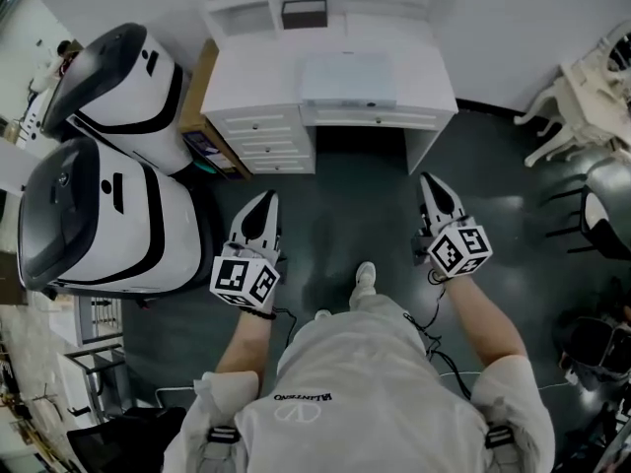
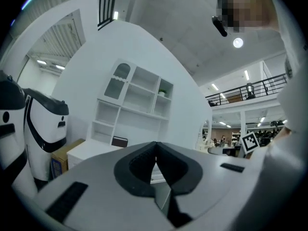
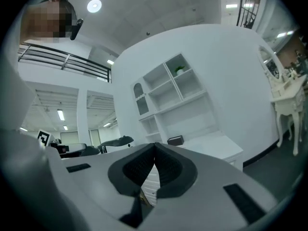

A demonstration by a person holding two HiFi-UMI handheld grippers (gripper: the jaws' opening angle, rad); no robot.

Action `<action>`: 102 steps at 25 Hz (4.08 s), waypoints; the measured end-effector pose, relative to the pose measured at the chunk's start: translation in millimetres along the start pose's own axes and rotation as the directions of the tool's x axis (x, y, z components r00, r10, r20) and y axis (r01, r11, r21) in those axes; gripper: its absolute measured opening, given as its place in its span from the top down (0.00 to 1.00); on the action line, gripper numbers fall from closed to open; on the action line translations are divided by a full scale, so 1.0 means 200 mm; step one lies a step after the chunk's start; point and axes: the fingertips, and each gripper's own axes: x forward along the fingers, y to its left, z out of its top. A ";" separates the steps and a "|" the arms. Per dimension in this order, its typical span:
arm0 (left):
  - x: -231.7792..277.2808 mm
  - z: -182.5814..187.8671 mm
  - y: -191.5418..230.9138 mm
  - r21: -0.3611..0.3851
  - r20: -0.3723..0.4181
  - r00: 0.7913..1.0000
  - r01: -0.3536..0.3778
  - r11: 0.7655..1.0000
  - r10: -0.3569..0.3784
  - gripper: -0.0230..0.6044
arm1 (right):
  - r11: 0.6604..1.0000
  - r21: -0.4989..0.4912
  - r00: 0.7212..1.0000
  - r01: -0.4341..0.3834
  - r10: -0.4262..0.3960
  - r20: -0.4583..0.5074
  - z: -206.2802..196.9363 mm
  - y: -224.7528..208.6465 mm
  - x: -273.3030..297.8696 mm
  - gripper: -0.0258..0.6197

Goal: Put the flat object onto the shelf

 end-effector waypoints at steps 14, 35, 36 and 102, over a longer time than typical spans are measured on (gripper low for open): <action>0.68 -0.11 -0.03 -0.103 -0.034 0.997 -0.073 0.992 0.069 0.96 | 0.980 0.144 0.983 -0.137 0.152 -0.100 -0.07 -0.41 0.52 0.94; 1.49 -0.69 0.43 -0.390 -0.182 0.978 0.023 0.921 -0.101 0.96 | 0.885 0.466 0.956 -0.019 0.152 -0.251 -0.59 -0.59 1.38 0.91; 1.53 -0.74 0.45 -0.414 -0.188 0.976 0.027 0.910 -0.115 0.96 | 0.873 0.487 0.956 0.001 0.142 -0.256 -0.63 -0.61 1.41 0.91; 2.05 -1.24 0.74 -0.963 0.108 0.994 0.097 0.252 0.031 0.52 | 0.408 0.912 0.991 -0.038 -0.101 0.086 -0.81 -1.10 1.75 0.51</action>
